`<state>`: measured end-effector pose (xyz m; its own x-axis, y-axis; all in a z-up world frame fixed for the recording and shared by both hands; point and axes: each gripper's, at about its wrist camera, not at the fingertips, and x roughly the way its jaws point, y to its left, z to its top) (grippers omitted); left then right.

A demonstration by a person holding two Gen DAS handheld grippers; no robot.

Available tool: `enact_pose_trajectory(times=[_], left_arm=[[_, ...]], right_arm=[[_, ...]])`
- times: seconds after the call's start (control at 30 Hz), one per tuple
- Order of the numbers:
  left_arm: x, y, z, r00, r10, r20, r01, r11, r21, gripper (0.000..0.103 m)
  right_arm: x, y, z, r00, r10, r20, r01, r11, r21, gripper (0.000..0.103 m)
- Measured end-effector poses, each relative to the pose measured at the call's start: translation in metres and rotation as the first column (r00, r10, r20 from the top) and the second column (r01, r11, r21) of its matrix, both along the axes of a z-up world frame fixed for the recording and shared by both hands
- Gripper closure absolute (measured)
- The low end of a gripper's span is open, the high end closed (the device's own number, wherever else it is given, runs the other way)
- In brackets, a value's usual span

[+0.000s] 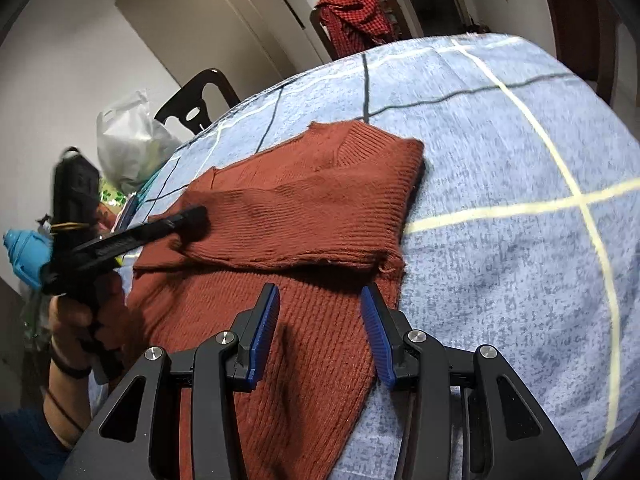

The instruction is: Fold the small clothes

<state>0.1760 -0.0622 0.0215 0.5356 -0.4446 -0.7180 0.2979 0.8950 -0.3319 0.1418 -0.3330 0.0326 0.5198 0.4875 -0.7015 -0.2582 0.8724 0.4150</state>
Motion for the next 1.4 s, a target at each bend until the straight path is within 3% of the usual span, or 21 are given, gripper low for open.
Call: enact_pose_trajectory(times=[0.2, 0.3, 0.37, 0.5, 0.57, 0.8, 0.9, 1.13, 1.4], left_arm=[[-0.008, 0.017, 0.010, 0.996, 0.081, 0.040, -0.081, 0.997, 0.002, 0.085], [-0.014, 0.014, 0.017, 0.995, 0.071, 0.066, -0.071, 0.997, 0.002, 0.085], [-0.019, 0.006, 0.014, 0.998, 0.033, 0.058, -0.034, 0.999, 0.017, 0.085], [-0.026, -0.012, -0.002, 0.999, -0.040, 0.024, 0.037, 0.995, 0.094, 0.085], [-0.027, -0.016, -0.002, 0.998, -0.047, 0.045, 0.041, 0.992, 0.123, 0.085], [-0.007, -0.023, 0.014, 0.995, -0.019, 0.097, 0.004, 0.989, 0.148, 0.082], [0.008, -0.026, 0.005, 0.998, -0.006, 0.055, -0.002, 0.988, 0.154, 0.076], [-0.024, -0.028, 0.005, 0.996, -0.011, 0.085, -0.008, 0.975, 0.222, 0.076], [-0.036, -0.030, 0.001, 0.994, 0.030, 0.105, -0.056, 0.963, 0.262, 0.076]], right_arm=[[0.006, 0.001, 0.019, 0.996, -0.027, 0.091, 0.030, 0.999, -0.035, 0.075], [0.021, 0.003, 0.006, 0.999, -0.036, 0.037, 0.039, 0.996, -0.082, 0.086], [0.027, 0.002, -0.005, 0.999, -0.049, 0.004, 0.049, 0.991, -0.122, 0.098], [0.025, 0.000, 0.006, 0.998, -0.050, 0.032, 0.054, 0.987, -0.152, 0.099], [0.029, -0.001, 0.012, 0.998, -0.047, 0.046, 0.053, 0.989, -0.137, 0.099], [0.068, 0.001, 0.009, 0.997, -0.059, 0.044, 0.065, 0.984, -0.167, 0.098], [0.084, -0.001, -0.004, 0.998, -0.064, 0.010, 0.065, 0.980, -0.190, 0.097], [0.047, 0.010, 0.013, 0.999, -0.004, 0.046, 0.013, 0.981, -0.194, 0.097], [0.023, 0.024, 0.004, 0.998, 0.053, 0.045, -0.038, 0.955, -0.295, 0.095]])
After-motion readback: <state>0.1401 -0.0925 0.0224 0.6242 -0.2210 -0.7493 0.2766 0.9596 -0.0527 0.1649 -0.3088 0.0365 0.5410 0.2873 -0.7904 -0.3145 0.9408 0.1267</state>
